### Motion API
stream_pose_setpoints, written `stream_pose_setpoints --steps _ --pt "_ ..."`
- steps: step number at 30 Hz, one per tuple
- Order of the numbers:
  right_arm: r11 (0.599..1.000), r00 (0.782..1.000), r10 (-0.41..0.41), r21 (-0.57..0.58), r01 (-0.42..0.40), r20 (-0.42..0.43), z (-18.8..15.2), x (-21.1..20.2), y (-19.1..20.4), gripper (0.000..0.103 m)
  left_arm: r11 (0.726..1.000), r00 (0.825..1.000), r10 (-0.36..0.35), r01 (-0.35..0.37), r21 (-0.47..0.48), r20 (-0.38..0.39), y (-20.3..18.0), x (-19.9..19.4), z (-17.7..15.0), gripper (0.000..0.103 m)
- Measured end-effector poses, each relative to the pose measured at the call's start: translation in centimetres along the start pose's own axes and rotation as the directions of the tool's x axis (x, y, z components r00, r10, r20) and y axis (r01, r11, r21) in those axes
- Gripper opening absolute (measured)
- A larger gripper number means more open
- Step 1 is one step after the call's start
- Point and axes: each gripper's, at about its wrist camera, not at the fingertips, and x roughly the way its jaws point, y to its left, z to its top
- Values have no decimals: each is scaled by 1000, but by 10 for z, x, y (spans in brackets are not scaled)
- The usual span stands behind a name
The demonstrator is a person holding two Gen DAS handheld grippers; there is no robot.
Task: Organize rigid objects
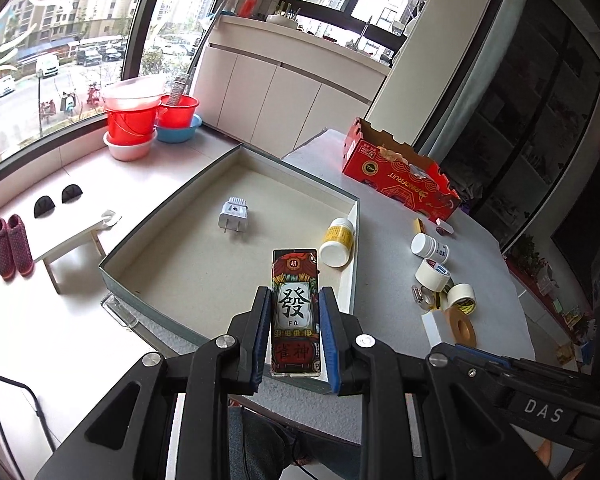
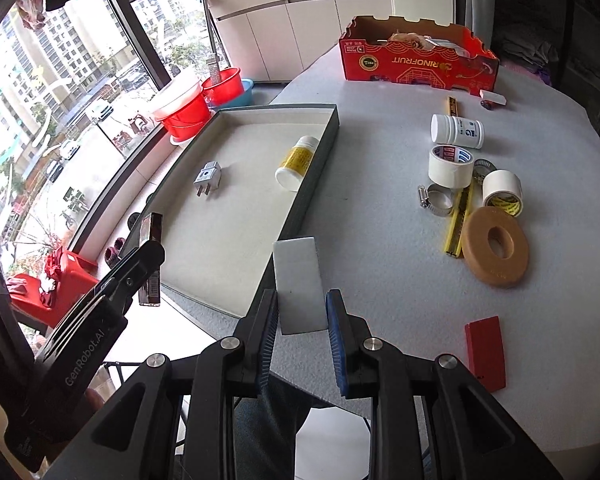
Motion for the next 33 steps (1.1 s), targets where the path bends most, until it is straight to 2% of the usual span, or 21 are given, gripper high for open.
stream_pose_setpoints --steps 9,17,33 --pt "997 1000 21 -77 -22 -14 28 24 29 26 996 997 82 -81 -39 14 33 8 18 26" --pt "992 998 56 -109 -58 -21 53 44 48 26 991 992 125 -125 -39 8 50 20 32 26" --pt "991 995 75 -107 -82 -62 81 91 53 26 987 988 149 -147 64 -33 36 78 59 26"
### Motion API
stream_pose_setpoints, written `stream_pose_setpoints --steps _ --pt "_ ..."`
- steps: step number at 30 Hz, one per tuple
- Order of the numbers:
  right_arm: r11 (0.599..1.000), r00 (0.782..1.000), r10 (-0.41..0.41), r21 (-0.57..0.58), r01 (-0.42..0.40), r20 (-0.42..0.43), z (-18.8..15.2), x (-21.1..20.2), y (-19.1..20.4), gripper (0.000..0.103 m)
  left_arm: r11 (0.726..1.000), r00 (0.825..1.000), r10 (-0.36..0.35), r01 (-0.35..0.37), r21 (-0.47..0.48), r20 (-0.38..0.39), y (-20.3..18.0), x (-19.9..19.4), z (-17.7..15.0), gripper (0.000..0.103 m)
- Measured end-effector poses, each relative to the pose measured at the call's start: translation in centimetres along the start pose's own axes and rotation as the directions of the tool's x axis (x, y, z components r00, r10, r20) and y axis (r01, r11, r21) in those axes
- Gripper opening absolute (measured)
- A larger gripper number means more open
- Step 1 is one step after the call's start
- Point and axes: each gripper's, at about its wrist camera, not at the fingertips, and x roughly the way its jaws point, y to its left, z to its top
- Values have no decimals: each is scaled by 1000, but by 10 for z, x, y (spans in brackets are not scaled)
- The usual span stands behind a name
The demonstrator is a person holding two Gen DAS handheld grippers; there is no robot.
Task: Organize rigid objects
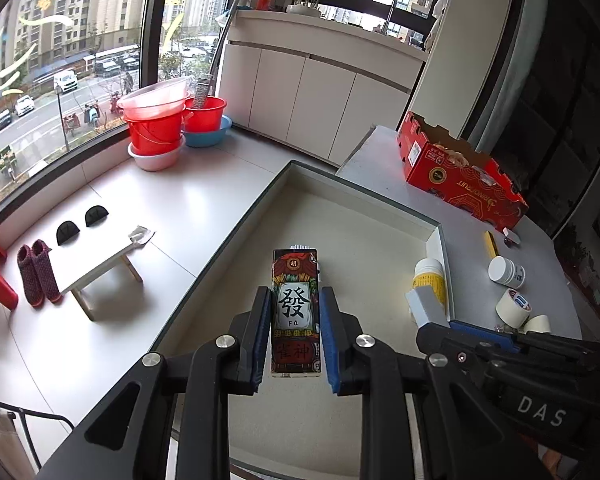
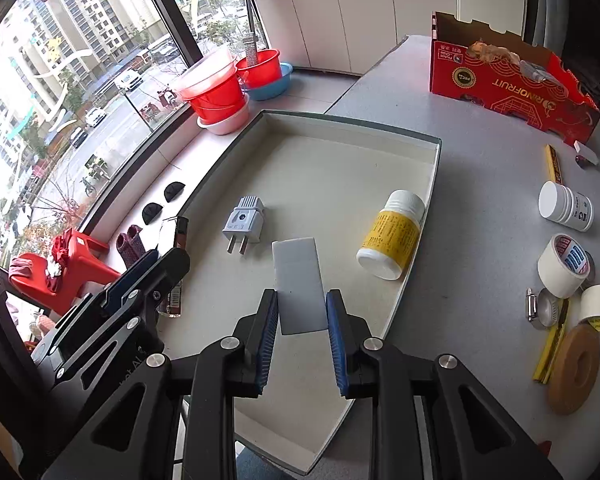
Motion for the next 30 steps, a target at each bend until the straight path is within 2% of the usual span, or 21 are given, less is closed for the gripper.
stream_pose_setpoints --steps 11,16,17,18,19,20,21,22,23,25,26,28,30 --pt "1000 999 -20 18 21 -41 14 34 -18 26 999 996 -1 5 35 -90 -11 48 7 26" --pt "999 999 -42 20 43 -30 22 37 -22 26 998 996 11 -6 63 -91 -16 54 12 28" --pt "998 998 -56 17 56 -20 21 36 -22 26 997 996 25 -19 73 -88 -16 54 12 35" --pt "997 997 -74 9 74 -11 20 34 -21 26 996 995 51 -44 81 -83 -16 54 11 51" --pt "996 996 -91 2 91 -5 18 31 -21 27 994 994 81 -75 81 -77 -14 53 10 61" --pt "995 995 -104 -3 104 0 15 29 -21 35 993 992 105 -100 69 -70 -10 51 8 76" --pt "992 992 -123 -2 124 8 13 25 -23 43 993 992 113 -110 48 -62 -4 49 7 83" --pt "993 993 -118 3 118 22 11 21 -25 59 994 992 106 -104 23 -66 1 48 6 83" --pt "993 993 -114 14 114 38 9 14 -27 81 997 994 82 -83 -4 -77 6 47 6 85" --pt "986 981 -161 47 157 104 6 -2 -32 102 998 994 63 -64 -14 -87 8 46 5 95" --pt "988 978 -150 53 144 142 4 -11 -34 102 998 995 66 -67 1 -80 5 44 4 102" --pt "991 975 -132 58 124 178 0 -27 -35 102 995 994 97 -95 41 -52 -3 39 2 103" --pt "990 970 -135 57 126 202 -5 -39 -35 102 993 994 97 -94 66 -46 -12 34 0 103"
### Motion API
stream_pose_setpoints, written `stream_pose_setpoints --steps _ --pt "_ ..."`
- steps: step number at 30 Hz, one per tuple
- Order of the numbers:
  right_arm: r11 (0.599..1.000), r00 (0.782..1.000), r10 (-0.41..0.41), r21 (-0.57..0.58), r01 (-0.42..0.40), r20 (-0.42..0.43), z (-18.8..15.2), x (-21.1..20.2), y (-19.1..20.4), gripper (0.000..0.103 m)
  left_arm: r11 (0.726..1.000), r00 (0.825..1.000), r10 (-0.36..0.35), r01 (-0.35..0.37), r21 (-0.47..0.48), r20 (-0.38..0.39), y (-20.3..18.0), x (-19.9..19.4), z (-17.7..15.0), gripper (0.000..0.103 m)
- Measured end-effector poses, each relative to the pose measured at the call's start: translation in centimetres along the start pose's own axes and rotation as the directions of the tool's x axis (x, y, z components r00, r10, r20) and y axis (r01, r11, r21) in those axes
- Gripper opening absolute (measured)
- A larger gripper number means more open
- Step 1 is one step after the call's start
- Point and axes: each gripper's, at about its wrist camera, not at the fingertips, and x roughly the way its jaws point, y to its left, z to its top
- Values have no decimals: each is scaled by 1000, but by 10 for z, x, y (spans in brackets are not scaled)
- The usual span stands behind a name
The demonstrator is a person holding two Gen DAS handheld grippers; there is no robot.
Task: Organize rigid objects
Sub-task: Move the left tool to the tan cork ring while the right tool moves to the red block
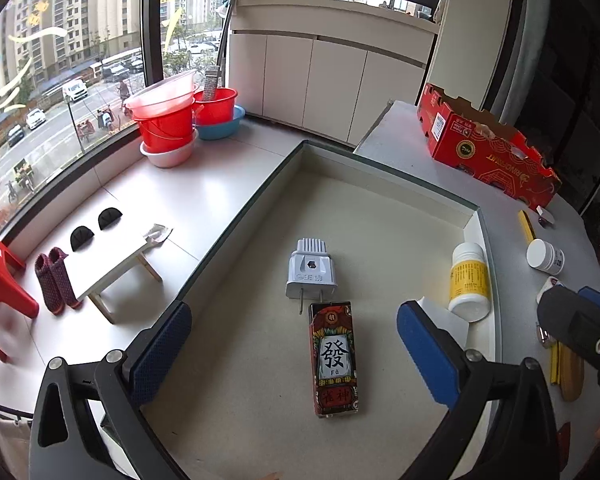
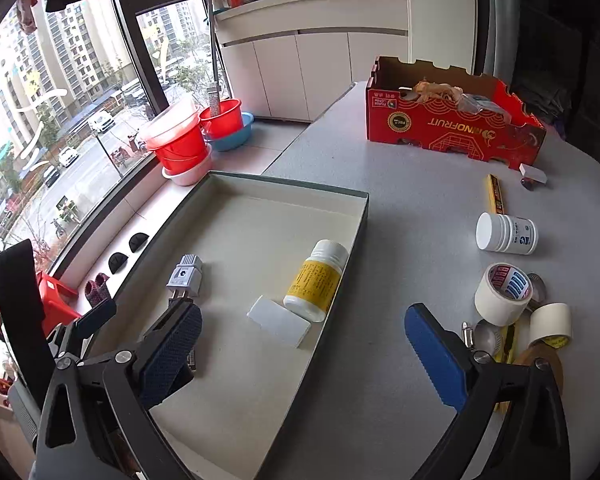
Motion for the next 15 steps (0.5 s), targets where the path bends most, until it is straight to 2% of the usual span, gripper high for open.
stream_pose_setpoints --steps 6,8,11,15 --pt "996 1000 -24 90 24 1 -30 -28 -34 102 999 999 -41 42 33 -16 -17 -25 -17 103" --pt "990 997 -71 124 71 -5 -47 -40 -51 102 997 998 -48 50 58 -30 -24 -31 -27 103" --pt "980 991 -134 144 135 -21 -74 -60 -76 102 994 999 -16 20 111 -40 -39 -38 -44 103" --pt "954 973 -225 195 229 -43 -111 -83 -113 102 992 997 -31 40 119 -77 -53 -43 -62 103"
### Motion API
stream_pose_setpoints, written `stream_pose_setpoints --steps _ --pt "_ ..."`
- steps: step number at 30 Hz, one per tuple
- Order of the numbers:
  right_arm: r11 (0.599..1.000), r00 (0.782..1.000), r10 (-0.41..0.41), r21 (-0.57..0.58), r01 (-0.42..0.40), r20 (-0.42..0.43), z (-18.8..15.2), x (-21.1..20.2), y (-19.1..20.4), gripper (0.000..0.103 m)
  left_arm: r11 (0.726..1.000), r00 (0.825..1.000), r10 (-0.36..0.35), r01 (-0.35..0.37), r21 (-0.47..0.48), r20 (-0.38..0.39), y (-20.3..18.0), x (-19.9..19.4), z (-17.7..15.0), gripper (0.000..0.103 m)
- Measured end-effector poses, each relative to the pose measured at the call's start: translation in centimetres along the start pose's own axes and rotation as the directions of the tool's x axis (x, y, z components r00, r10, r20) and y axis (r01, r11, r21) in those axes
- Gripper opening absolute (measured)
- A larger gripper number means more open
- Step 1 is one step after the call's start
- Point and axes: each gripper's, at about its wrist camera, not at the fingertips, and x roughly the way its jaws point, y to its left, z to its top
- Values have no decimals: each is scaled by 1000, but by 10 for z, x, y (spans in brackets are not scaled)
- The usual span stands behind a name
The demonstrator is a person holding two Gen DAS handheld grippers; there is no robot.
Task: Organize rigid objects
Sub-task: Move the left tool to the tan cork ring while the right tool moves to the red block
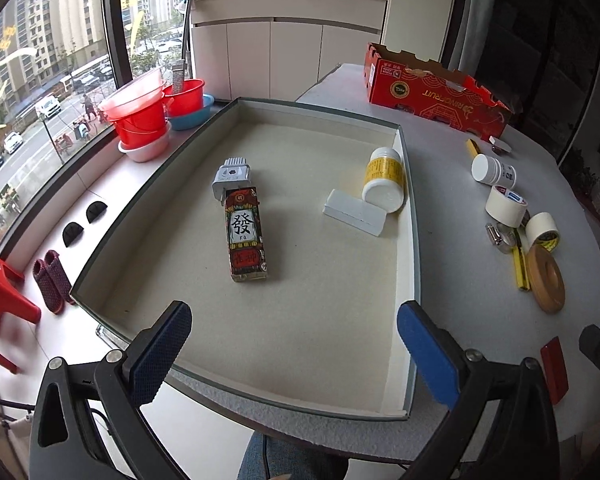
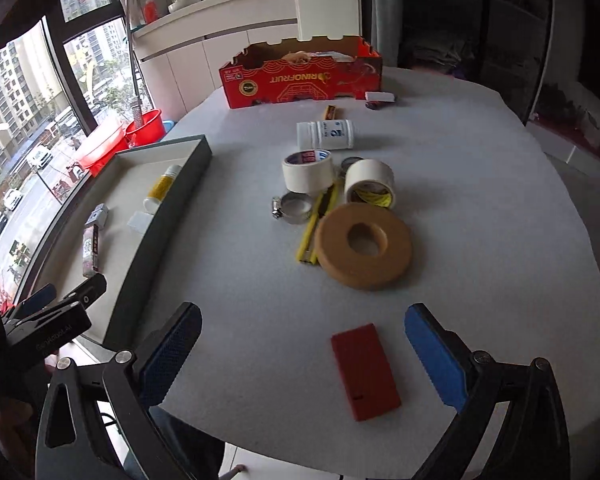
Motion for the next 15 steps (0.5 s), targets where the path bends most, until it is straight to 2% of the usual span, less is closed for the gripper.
stream_pose_setpoints --steps 2,5,10,15 --pt "998 999 -50 36 50 -1 -13 -6 -21 102 1000 1000 0 0 17 11 -9 -7 -5 103" --pt "992 997 -67 109 69 -28 -27 -6 -49 102 999 1000 -6 5 46 28 -21 -19 -7 103" --pt "971 997 -51 231 64 -61 -49 -4 -81 102 997 999 -26 23 72 41 -36 -33 -12 103" --pt "956 996 -31 288 55 -89 -69 -1 -94 102 993 999 -43 40 115 21 -55 -36 -23 103"
